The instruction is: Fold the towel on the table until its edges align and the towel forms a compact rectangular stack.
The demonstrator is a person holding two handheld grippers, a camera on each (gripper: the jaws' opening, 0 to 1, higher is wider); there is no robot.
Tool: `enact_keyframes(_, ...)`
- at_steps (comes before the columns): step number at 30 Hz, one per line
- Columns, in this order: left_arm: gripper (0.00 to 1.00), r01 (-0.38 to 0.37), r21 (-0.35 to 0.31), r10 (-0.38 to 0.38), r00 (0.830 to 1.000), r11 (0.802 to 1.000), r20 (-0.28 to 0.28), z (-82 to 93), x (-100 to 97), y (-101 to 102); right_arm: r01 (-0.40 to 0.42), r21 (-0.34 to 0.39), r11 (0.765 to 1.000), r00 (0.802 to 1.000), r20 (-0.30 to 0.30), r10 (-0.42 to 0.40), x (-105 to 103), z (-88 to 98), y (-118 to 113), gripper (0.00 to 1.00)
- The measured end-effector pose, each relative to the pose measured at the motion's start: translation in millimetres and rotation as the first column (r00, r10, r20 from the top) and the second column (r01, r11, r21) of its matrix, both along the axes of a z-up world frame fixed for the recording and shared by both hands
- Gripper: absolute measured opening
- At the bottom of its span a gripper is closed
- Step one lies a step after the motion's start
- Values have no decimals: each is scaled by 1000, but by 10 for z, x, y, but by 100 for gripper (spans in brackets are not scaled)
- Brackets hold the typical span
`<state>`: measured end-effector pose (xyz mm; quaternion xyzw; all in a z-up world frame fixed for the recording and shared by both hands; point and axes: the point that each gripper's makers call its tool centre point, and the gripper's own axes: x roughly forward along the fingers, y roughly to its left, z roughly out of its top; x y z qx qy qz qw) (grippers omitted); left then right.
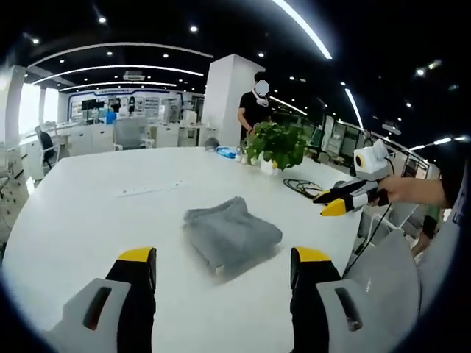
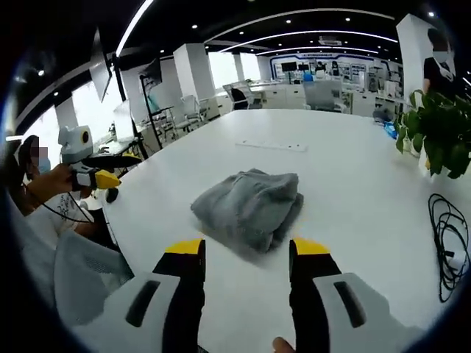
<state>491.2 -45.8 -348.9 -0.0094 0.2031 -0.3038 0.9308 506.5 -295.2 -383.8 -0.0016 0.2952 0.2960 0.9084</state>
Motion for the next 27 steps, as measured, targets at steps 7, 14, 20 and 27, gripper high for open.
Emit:
enact_keyframes(7, 79, -43, -44, 45, 998, 998, 50, 77, -69, 84, 23, -17, 1000, 1000, 4, -23, -157, -43, -64, 52)
enact_keyframes(14, 83, -61, -49, 62, 998, 997, 26, -50, -197, -19, 38, 13, 999, 999, 12, -38, -263, 5, -61, 52)
enact_keyframes(20, 87, -49, -34, 51, 998, 998, 34, -65, -269, -16, 26, 8, 1000, 999, 19, -27, -295, 13, -5, 54)
enact_keyframes(27, 87, -69, -48, 70, 997, 996, 17, -83, -288, 62, 28, 10, 1000, 1000, 9, -29, -318, -7, -15, 53)
